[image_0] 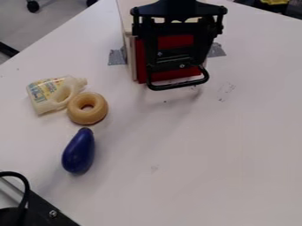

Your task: Open the drawer

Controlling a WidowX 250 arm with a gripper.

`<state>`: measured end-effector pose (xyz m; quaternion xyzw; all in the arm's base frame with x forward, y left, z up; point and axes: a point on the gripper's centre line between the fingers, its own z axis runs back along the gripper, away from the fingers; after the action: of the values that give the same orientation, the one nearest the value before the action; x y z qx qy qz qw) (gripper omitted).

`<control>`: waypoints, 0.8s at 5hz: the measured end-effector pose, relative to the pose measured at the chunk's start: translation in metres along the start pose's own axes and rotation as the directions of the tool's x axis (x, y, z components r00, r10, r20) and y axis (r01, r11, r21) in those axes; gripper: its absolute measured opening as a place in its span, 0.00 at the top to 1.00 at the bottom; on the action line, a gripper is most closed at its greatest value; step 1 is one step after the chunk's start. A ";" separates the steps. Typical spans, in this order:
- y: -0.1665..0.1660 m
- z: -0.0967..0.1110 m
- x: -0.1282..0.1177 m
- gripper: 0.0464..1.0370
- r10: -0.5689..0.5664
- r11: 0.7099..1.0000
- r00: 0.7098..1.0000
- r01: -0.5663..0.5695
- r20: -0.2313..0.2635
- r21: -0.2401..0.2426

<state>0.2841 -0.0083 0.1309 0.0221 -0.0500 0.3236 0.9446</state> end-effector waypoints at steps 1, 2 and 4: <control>0.001 -0.007 -0.003 0.04 -0.008 1.000 1.000 0.008 -0.022 0.017; -0.002 -0.018 0.002 0.04 -0.096 0.995 0.995 0.096 -0.020 0.012; -0.001 -0.035 0.016 0.04 -0.260 0.965 0.965 0.260 -0.011 -0.013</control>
<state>0.3001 0.0029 0.0974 0.0208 -0.0428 0.1967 0.9793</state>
